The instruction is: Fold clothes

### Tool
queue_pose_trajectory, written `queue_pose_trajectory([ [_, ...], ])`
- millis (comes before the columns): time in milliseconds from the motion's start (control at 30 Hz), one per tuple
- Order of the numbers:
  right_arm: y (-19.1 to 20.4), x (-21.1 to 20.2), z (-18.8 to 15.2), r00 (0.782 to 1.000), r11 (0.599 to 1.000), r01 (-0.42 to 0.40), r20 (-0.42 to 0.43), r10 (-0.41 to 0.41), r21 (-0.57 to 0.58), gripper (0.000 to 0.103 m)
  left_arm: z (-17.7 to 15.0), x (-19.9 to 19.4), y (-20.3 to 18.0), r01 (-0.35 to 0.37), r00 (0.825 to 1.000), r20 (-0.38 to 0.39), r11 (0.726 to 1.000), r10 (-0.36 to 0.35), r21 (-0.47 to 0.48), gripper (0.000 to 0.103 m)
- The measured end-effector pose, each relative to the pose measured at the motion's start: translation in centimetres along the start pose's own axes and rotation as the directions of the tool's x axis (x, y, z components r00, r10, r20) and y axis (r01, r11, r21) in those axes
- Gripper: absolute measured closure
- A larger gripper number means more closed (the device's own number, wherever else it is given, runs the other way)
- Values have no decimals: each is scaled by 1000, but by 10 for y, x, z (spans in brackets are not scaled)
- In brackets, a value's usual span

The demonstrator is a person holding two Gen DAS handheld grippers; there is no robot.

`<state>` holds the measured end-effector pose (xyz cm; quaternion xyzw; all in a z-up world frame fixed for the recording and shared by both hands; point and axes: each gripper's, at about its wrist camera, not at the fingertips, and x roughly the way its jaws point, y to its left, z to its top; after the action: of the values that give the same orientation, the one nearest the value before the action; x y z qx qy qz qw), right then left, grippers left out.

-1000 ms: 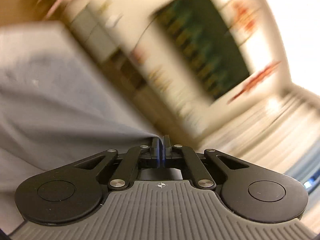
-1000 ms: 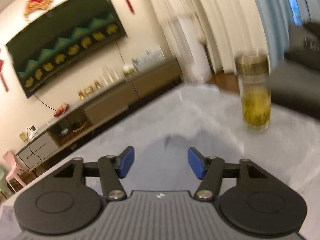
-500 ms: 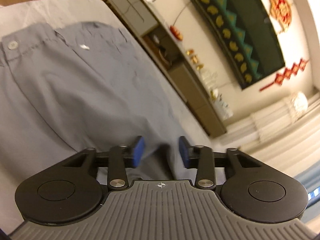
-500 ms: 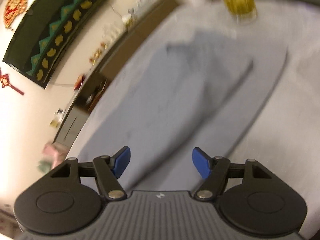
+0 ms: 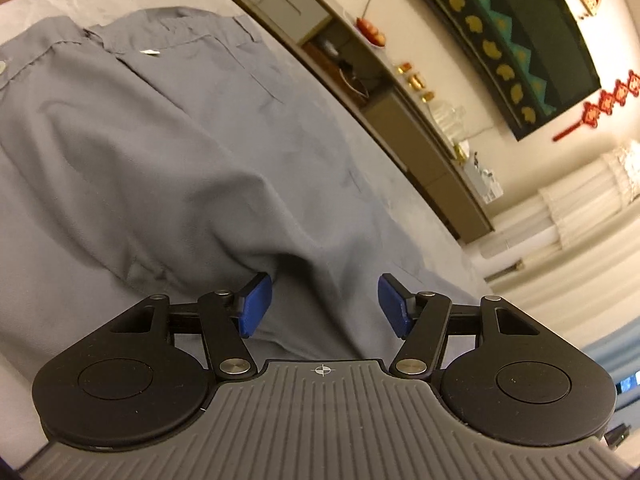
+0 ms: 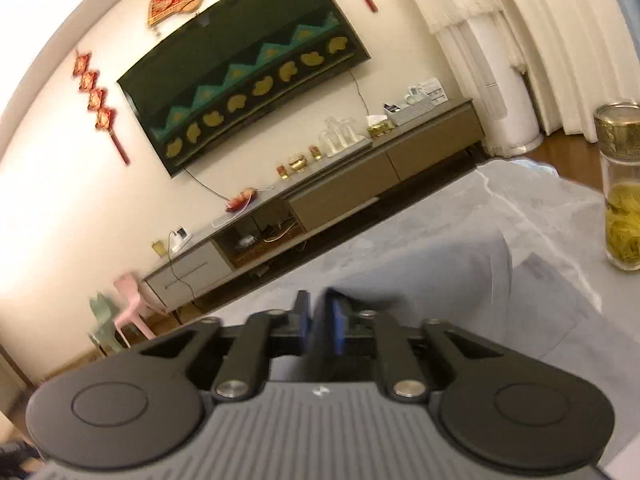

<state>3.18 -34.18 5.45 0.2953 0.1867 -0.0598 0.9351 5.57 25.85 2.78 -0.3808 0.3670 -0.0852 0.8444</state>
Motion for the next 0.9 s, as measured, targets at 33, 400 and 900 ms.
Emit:
queue_pose_trajectory([
  [33,-10,3,-4,998,997,56,-22,-55,44,65,-2,2,-3,9,1000,-11,1000,-9,13,54],
  [400,-64,27,-40,939,901,297,-267,-215,317,39,-46,35,-52,66,982,-188,971,-23,229,55],
  [900,-1,62,30,952,943,263,-210,-221,202,95,33,84,-72,13,999,-40,974,-4,225,101],
])
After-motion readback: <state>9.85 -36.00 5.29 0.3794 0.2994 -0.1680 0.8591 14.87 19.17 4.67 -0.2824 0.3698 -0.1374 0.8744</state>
